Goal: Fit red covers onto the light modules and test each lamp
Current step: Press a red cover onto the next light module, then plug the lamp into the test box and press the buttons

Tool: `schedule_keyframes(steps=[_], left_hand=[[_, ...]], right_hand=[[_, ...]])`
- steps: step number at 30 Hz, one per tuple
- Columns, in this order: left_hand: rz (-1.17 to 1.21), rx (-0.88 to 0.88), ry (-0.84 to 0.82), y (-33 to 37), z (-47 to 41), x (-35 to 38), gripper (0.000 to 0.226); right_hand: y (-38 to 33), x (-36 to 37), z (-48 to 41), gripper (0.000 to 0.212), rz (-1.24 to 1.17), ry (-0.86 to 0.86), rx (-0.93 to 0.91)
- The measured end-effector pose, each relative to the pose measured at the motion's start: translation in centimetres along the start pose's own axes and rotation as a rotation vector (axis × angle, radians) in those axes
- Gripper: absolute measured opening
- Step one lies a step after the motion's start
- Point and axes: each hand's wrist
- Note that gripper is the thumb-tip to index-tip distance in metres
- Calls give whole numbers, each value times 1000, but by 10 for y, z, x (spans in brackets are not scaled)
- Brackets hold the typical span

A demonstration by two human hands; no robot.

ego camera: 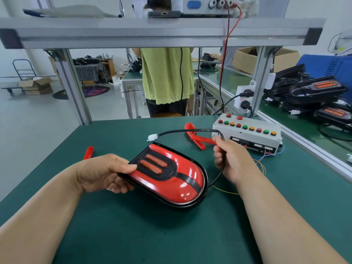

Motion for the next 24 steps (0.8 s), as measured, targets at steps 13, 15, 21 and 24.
schedule_keyframes(steps=[13,15,21,24], left_hand=[[-475,371,864,21,-17,17,38],[-387,446,843,39,-29,28,36],[36,209,425,79,-56,62,54],[377,150,300,86,-63,64,57]], right_hand=[[-4,15,23,42,646,-289,-537],[-3,16,22,31,728,-317,-556],[1,14,19,37,874,-444,-550],[3,14,19,43,889,-489,-460]])
Point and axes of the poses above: each hand's wrist, its own z-axis away from the middle knuckle, its own x-axis out of the palm, y = z × x, and after that the axes turned 5 degrees about x, right-handed
